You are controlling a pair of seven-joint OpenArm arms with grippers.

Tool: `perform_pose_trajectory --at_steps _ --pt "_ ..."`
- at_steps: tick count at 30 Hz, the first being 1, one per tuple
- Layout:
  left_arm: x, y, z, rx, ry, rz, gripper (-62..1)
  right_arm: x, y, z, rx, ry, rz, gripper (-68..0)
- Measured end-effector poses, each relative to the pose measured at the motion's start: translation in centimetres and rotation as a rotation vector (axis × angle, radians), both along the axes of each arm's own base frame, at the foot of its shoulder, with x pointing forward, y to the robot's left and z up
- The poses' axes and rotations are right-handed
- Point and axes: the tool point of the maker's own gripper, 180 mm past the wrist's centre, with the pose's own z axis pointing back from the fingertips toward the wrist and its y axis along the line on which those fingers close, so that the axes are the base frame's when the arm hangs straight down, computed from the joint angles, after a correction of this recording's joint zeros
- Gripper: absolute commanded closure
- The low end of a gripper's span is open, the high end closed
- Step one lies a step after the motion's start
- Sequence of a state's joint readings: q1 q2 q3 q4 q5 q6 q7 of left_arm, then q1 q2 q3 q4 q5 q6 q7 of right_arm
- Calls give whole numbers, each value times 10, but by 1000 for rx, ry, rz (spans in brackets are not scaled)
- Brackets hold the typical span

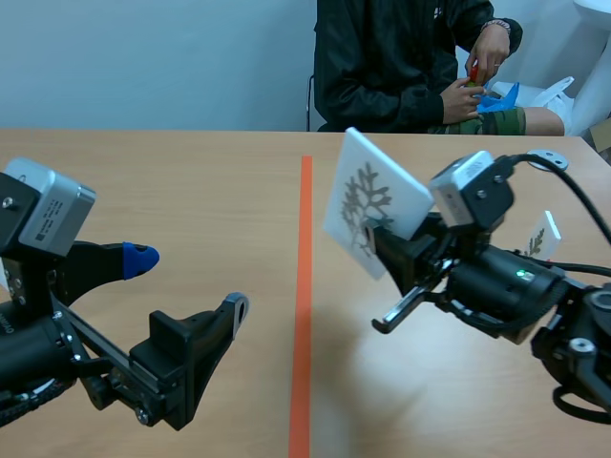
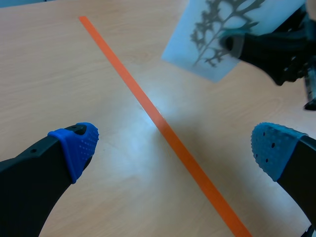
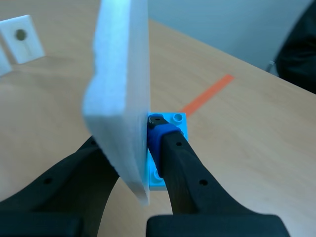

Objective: Sort the leaf by its shape. The table is split by an orange tape line. A compound leaf with several leaflets goes to the left side, a simple leaf with one blade goes to the right side. Return to the home posture when a red brick is placed on the table.

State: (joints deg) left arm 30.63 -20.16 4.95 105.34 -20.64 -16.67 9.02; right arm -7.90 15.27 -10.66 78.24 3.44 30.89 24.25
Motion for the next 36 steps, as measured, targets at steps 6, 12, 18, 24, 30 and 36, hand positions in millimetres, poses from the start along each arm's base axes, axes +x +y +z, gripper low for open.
perform_pose_trajectory --at_steps 6,12,18,24,30,36 --pt "0 0 0 0 0 0 -623 -6 -64 12 68 10 -177 -13" --pt "0 0 0 0 0 0 -623 -9 -132 14 50 42 -371 -13" --pt "0 0 0 0 0 0 -623 -9 -149 7 118 119 -436 -13" --pt "0 0 0 0 0 0 -623 -9 -153 -20 124 198 -466 -13" --pt "0 0 1 -3 -4 1 -623 0 -165 -47 153 261 -518 -13" --pt "0 0 1 -2 -3 0 -623 15 -164 -57 169 272 -549 -13"
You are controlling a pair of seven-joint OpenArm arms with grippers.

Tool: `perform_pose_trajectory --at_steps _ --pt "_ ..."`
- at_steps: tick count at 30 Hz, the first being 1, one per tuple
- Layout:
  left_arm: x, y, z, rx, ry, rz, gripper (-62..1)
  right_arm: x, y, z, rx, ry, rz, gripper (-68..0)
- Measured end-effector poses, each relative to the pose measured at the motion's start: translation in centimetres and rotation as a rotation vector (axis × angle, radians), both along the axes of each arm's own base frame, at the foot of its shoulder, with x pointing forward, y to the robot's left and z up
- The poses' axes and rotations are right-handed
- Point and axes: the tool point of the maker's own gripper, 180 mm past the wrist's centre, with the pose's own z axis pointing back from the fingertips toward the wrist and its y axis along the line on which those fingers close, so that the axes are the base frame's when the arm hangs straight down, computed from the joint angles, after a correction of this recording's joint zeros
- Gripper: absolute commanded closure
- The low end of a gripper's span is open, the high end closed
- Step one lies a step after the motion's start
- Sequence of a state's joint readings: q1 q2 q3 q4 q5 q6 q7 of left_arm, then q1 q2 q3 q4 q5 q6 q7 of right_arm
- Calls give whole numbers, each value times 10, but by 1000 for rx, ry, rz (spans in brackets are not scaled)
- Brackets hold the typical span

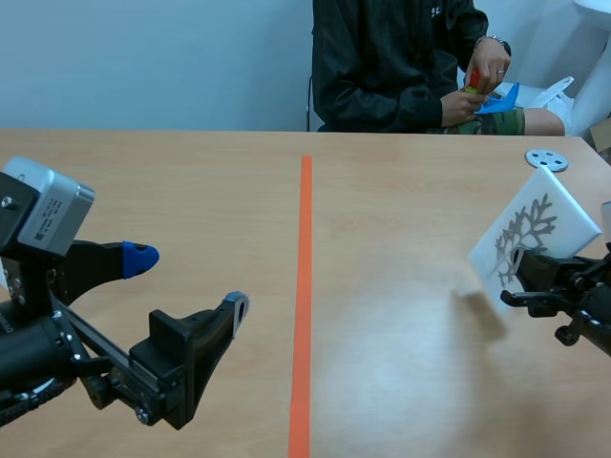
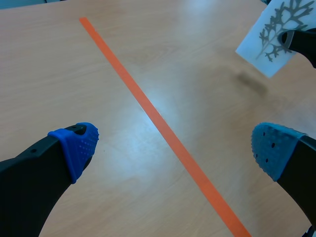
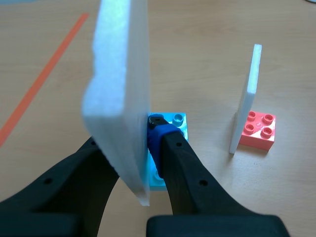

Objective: Sort the leaf by its shape. The table is split by an orange tape line. A compound leaf with several leaflets goes to the left side, a simple leaf with one blade goes to the right side. Return to the home posture when a red brick is placed on the table.

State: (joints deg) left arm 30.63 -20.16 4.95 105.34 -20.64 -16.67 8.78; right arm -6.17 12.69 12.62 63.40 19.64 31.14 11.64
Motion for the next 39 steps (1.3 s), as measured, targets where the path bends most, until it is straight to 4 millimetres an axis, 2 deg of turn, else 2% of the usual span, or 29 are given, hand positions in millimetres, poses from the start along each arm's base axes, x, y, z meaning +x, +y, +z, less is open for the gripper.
perform_pose_trajectory --at_steps 3,8,25,29,36,39 --pt "0 0 0 0 0 0 -623 5 1 -9 22 16 -20 -13" --pt "0 0 0 0 0 0 -623 5 -10 -23 -20 49 -92 -13" --pt "0 0 0 -3 -3 1 -623 7 -17 -23 -74 48 -116 -13" --pt "-1 3 -7 1 13 8 -623 7 -17 -24 -75 49 -116 -57" --pt "-3 6 -17 8 40 16 -623 7 -17 -24 -75 52 -115 -72" --pt "-2 6 -17 7 38 16 -623 7 -17 -24 -75 52 -115 -166"
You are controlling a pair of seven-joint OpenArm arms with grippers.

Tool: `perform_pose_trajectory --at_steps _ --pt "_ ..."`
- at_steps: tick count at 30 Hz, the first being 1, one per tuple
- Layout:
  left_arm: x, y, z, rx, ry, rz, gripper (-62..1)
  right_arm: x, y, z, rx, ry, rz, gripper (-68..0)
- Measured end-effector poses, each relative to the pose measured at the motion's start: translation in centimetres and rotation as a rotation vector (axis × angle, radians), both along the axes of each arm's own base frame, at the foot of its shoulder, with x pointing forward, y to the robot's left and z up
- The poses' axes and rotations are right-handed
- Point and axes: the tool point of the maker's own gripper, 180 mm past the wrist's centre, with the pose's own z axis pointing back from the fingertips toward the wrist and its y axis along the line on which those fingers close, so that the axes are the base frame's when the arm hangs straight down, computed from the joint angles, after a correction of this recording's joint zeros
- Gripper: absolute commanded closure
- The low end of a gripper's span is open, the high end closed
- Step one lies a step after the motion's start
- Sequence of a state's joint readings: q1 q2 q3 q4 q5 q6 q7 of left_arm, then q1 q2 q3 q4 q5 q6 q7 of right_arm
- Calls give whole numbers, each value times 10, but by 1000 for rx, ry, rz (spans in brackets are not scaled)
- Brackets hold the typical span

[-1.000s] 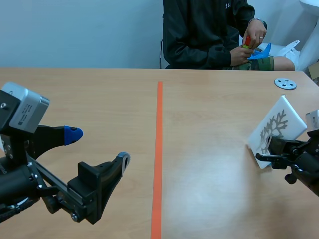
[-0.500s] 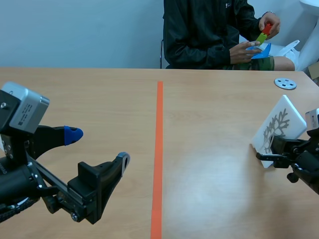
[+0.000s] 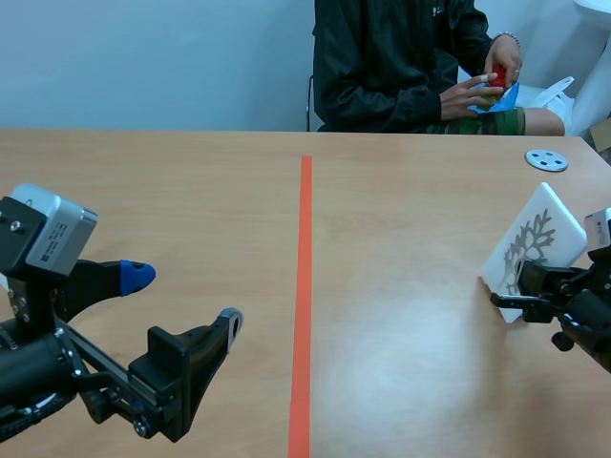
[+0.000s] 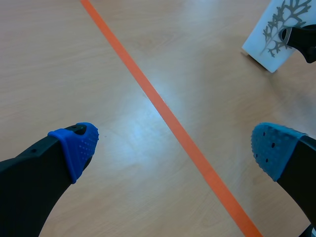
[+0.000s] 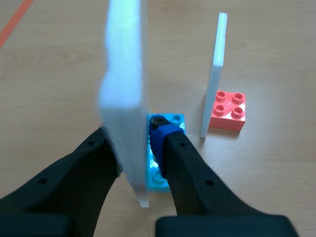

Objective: Sort the leaf by its shape. The table is split by an orange tape line. A compound leaf with several leaflets goes to the left side, a simple leaf with one blade goes to the right side. Return to the home posture when a red brick is placed on the table.

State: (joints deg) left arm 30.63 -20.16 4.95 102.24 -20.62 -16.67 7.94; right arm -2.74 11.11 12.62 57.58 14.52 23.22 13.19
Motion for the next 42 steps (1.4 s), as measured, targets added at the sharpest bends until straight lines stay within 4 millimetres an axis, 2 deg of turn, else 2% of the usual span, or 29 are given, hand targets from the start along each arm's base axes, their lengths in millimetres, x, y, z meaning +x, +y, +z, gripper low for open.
perform_pose_trajectory --at_steps 2,10,12,17,22,33,37,42 --pt "0 0 0 0 0 0 -623 0 0 0 1 0 1 -233" --pt "0 0 0 0 0 0 -623 1 0 2 3 -9 1 -434" --pt "0 0 0 0 0 0 -623 1 1 4 13 -17 3 -460" --pt "0 0 0 0 0 0 -623 10 5 27 -12 -56 25 -463" --pt "0 0 0 0 0 0 -623 16 13 72 -58 -139 63 -463" --pt "0 0 0 0 0 0 -623 -4 50 158 -148 -264 175 -463" --pt "0 0 0 0 0 0 -623 -21 74 172 -131 -267 273 -463" --pt "0 0 0 0 0 0 -623 -44 96 167 -73 -218 371 -466"
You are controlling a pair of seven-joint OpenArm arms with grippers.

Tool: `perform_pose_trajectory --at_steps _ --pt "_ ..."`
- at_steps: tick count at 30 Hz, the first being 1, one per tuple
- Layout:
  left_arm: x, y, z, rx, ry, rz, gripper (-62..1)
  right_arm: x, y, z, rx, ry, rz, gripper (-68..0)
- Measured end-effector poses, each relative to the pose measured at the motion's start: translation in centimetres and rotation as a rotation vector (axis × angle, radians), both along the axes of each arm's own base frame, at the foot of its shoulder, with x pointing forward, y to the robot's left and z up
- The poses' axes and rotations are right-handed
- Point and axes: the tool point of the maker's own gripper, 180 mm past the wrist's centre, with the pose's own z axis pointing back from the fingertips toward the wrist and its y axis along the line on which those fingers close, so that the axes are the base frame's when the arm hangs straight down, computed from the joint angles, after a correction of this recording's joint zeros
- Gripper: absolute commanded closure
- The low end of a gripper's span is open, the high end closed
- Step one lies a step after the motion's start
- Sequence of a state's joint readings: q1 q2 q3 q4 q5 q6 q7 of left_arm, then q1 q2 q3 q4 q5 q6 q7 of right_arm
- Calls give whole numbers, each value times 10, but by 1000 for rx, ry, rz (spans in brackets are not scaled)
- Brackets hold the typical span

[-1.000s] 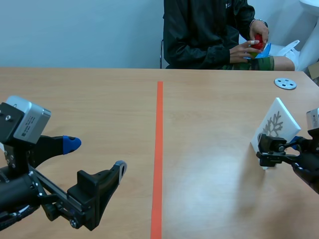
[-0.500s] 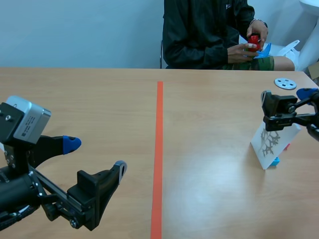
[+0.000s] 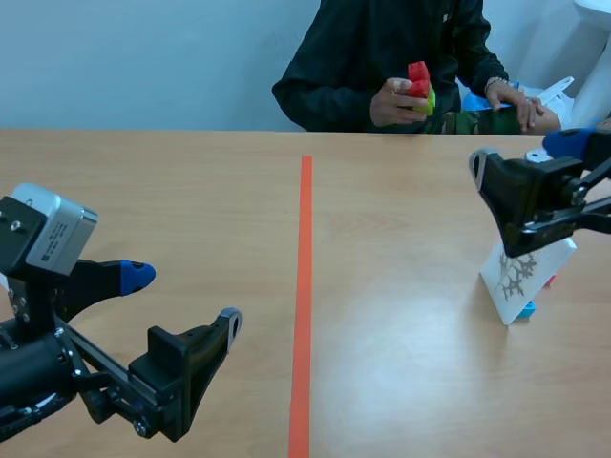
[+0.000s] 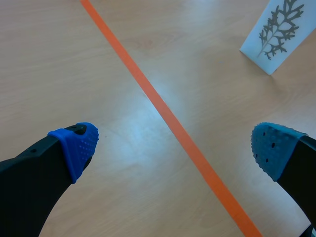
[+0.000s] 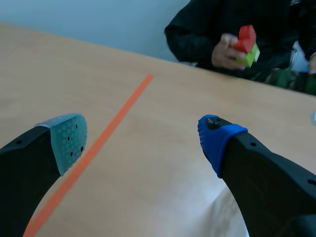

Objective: Sort the leaf by its shape. The table is split by an orange tape line. A compound leaf with several leaflets goes to the left side, a simple leaf with one blade goes to the right side. Return to the home posture when a red brick is placed on the table.

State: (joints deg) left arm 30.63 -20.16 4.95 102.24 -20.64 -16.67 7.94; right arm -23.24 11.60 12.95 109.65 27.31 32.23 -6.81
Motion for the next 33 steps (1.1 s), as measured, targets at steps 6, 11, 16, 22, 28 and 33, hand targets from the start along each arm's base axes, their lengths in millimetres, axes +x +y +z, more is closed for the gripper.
perform_pose_trajectory --at_steps 6,11,16,22,28,33 --pt "0 0 0 0 0 0 -623 -15 28 -28 -23 115 122 -489" --pt "0 0 0 0 -1 0 -623 -29 65 -41 -47 164 275 -490" --pt "1 0 3 -8 -14 3 -623 -41 85 -49 -90 190 382 -543" --pt "1 0 3 -9 -17 4 -623 -45 92 -51 -88 197 408 -679" --pt "1 0 3 -9 -16 3 -623 -37 85 -46 -70 170 352 -679" --pt "1 0 3 -10 -17 4 -623 -32 82 -45 -54 166 313 -679"
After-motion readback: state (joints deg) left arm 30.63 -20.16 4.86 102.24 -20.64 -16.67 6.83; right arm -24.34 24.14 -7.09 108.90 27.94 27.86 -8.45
